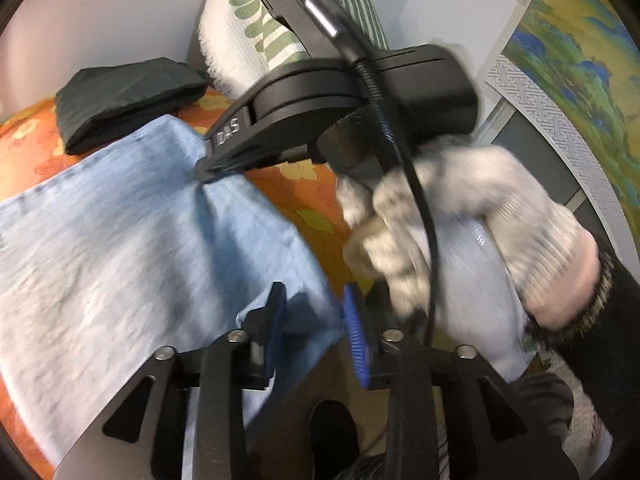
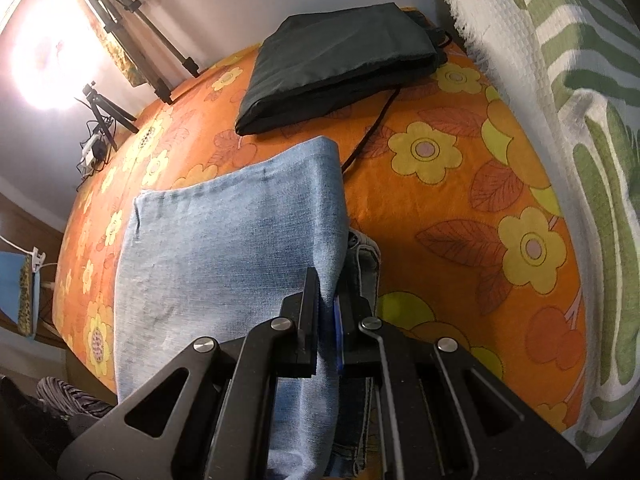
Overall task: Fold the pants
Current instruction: 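Lift the jeans edge with both tools and fold it over the bundle, then open both tools and release the folded jeans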
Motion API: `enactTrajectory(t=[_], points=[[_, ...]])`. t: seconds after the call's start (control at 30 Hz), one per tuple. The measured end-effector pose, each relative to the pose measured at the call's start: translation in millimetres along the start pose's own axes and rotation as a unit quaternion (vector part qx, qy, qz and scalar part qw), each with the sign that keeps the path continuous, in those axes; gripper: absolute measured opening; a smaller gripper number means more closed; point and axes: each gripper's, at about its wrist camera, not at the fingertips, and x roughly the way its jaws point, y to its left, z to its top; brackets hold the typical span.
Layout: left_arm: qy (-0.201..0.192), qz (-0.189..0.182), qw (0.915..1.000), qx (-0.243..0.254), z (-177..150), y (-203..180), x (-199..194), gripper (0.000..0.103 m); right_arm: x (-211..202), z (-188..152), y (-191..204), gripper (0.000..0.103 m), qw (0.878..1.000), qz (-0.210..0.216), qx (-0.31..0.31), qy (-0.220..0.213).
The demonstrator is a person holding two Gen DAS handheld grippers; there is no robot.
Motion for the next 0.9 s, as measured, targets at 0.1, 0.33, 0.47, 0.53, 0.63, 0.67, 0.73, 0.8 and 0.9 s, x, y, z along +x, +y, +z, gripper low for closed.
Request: enactTrajectory(t=[0.1, 0.33, 0.47, 0.53, 0.63, 0.67, 0.73, 0.8, 0.9], points=[[0.002, 0.014, 0.9999, -0.001, -11, 10, -18, 0.035, -1, 0, 2, 0.005, 1.000, -0.011, -0.008, -0.002], [-0.006, 0.094, 0.9954, -0.013, -39, 62, -62, 0.035, 5, 3, 5, 0.006, 0.999, -0.030, -0.042, -0.001], [-0.010, 0.121, 0.9915, -0.047, -47, 92, -80, 0.035, -6, 1, 0, 0.022, 0.997, -0.058, -0.058, -0.007], [-0.012, 0.126, 0.9909, -0.047, -50, 96, -85, 0.035, -24, -5, 1, 0.024, 0.991, -0.108, -0.071, -0.024], [-0.008, 0.127, 0.9912, -0.037, -57, 96, -85, 0.035, -53, -25, 15, 0.025, 0.991, -0.088, -0.095, -0.037], [-0.006, 0.125, 0.9915, -0.035, -60, 96, -83, 0.035, -59, -34, 22, 0.024, 0.991, -0.071, -0.104, -0.036], [-0.001, 0.122, 0.9920, -0.033, -61, 91, -81, 0.035, -63, -52, 33, 0.024, 0.990, -0.054, -0.126, -0.020], [-0.001, 0.118, 0.9925, -0.032, -68, 89, -80, 0.035, -59, -68, 40, 0.024, 0.989, -0.047, -0.137, -0.003], [-0.002, 0.117, 0.9927, -0.027, -76, 80, -78, 0.035, -42, -89, 35, 0.024, 0.989, -0.056, -0.135, 0.030]])
